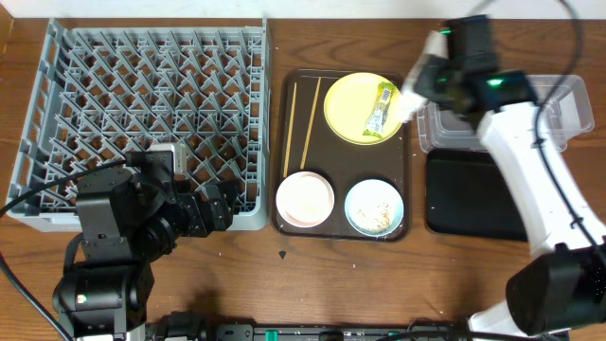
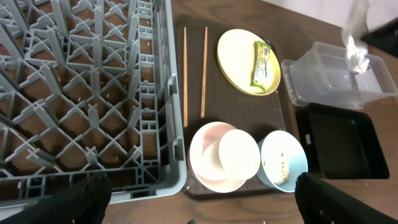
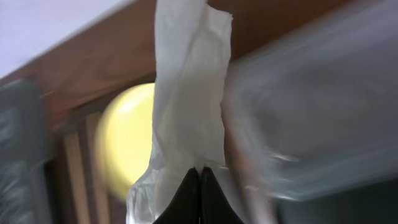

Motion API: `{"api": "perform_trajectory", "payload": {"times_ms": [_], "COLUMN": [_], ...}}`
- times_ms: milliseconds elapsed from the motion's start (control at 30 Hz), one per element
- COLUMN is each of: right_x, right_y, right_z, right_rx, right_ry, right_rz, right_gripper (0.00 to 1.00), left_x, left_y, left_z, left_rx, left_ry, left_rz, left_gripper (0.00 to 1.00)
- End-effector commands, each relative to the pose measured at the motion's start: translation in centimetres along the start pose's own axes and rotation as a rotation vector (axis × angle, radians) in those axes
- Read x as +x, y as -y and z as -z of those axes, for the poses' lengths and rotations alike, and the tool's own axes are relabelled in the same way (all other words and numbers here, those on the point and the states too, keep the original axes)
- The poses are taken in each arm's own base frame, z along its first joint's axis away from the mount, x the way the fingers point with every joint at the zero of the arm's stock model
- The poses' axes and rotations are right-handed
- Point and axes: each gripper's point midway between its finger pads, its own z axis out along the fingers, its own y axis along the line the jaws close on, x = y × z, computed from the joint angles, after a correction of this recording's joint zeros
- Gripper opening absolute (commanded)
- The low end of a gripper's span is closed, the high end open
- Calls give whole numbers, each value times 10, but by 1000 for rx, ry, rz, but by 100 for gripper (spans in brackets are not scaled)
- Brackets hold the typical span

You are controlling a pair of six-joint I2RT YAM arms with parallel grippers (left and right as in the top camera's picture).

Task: Sort waste into correct bins and load items into the dishwasher
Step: 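Grasp the tissue with the right gripper and drop it into the clear bin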

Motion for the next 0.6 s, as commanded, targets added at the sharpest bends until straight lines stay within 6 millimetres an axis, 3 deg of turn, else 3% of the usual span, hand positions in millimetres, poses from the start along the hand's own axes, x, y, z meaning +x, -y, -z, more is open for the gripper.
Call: {"api": "perform_trajectory", "payload": {"times_ms": [0, 67, 200, 233, 300, 367, 433, 500, 567], "right_x": [0, -2, -16, -18, -24, -34, -43, -49, -33], "right_y": [61, 85, 110, 112, 112, 95, 70, 36, -5], "right_z": [-28, -41, -57, -57, -57, -54, -44, -25, -3], "right_rx": [156, 202, 221, 220, 198, 109, -13, -156, -302], "right_ry": [-51, -68, -49, -46, -36, -20, -6, 18, -3], "right_rz": [-206, -287, -337, -334, -315, -257, -146, -12, 149], "right_gripper": [1, 1, 2, 12, 48, 66, 73, 73, 66], "left_x": [-6, -6, -6, -6, -6, -6, -6, -6, -6], "left_y": [5, 5, 5, 5, 5, 5, 5, 5, 5], "left_z": [5, 5, 5, 5, 5, 5, 5, 5, 5], "left_rx": [14, 14, 14, 14, 14, 14, 14, 14, 14], "left_ry": [19, 19, 19, 19, 19, 19, 19, 19, 19], "left_rz": [1, 1, 1, 1, 1, 1, 1, 1, 1], "left_gripper": [95, 95, 95, 95, 95, 95, 95, 95, 95]}}
